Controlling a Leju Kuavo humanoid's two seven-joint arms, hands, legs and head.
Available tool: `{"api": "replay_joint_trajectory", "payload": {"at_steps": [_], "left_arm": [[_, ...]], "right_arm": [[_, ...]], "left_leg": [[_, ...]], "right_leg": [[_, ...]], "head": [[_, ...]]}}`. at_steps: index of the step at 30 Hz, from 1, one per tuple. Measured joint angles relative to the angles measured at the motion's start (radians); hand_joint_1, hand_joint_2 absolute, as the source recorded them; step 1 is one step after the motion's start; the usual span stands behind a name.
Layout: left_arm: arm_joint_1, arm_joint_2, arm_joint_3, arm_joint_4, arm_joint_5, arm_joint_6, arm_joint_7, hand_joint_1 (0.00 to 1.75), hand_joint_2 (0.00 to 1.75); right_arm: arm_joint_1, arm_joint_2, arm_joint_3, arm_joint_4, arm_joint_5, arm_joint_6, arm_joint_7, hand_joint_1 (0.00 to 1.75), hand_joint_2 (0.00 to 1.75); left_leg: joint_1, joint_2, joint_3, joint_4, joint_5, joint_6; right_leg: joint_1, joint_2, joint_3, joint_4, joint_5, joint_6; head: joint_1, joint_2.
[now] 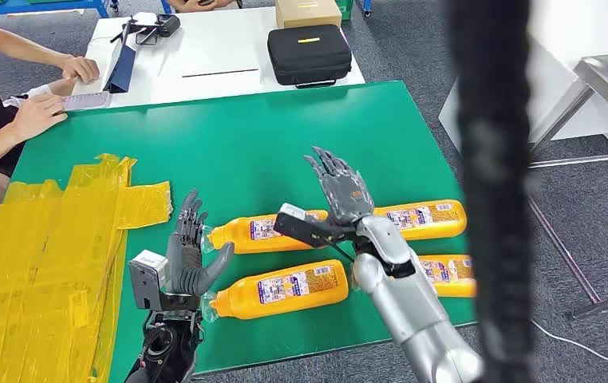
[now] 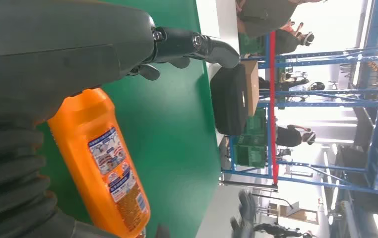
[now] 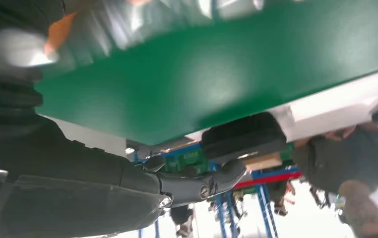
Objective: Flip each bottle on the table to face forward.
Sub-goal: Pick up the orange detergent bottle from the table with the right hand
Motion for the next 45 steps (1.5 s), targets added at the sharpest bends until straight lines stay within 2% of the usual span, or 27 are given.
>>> {"api": "replay_joint_trajectory", "payload": {"at_steps": [6,11,23,37,45], "left_arm": [[-0.007,-0.001,0.000,0.004,0.008,-0.002,-0.003,0.00,1.75],[-0.017,-0.001,0.000,0.015,0.023,0.007,-0.012,0.00,1.75],[-0.062,-0.005,-0.008,0.051,0.044,0.019,-0.022,0.00,1.75],[-0.116,-0.009,-0.028,0.157,0.074,0.059,-0.025,0.00,1.75],[-0.129,-0.013,-0.029,0.195,0.084,0.060,-0.026,0.00,1.75]], "right_arm": [[-0.069,0.008,0.028,0.116,-0.029,0.054,-0.026,0.00,1.75],[-0.119,0.040,0.070,0.230,-0.100,0.106,-0.079,0.00,1.75],[-0.178,0.078,0.130,0.388,-0.145,0.125,-0.095,0.00,1.75],[-0.222,0.087,0.188,0.512,-0.134,0.112,-0.033,0.00,1.75],[-0.239,0.085,0.205,0.589,-0.107,0.125,0.045,0.00,1.75]], "left_leg": [[0.000,0.000,0.000,0.000,0.000,0.000],[0.000,0.000,0.000,0.000,0.000,0.000],[0.000,0.000,0.000,0.000,0.000,0.000],[0.000,0.000,0.000,0.000,0.000,0.000],[0.000,0.000,0.000,0.000,0.000,0.000]], "right_leg": [[0.000,0.000,0.000,0.000,0.000,0.000],[0.000,0.000,0.000,0.000,0.000,0.000],[0.000,0.000,0.000,0.000,0.000,0.000],[0.000,0.000,0.000,0.000,0.000,0.000],[0.000,0.000,0.000,0.000,0.000,0.000]], "head": [[0.000,0.000],[0.000,0.000],[0.000,0.000],[0.000,0.000],[0.000,0.000]]}}
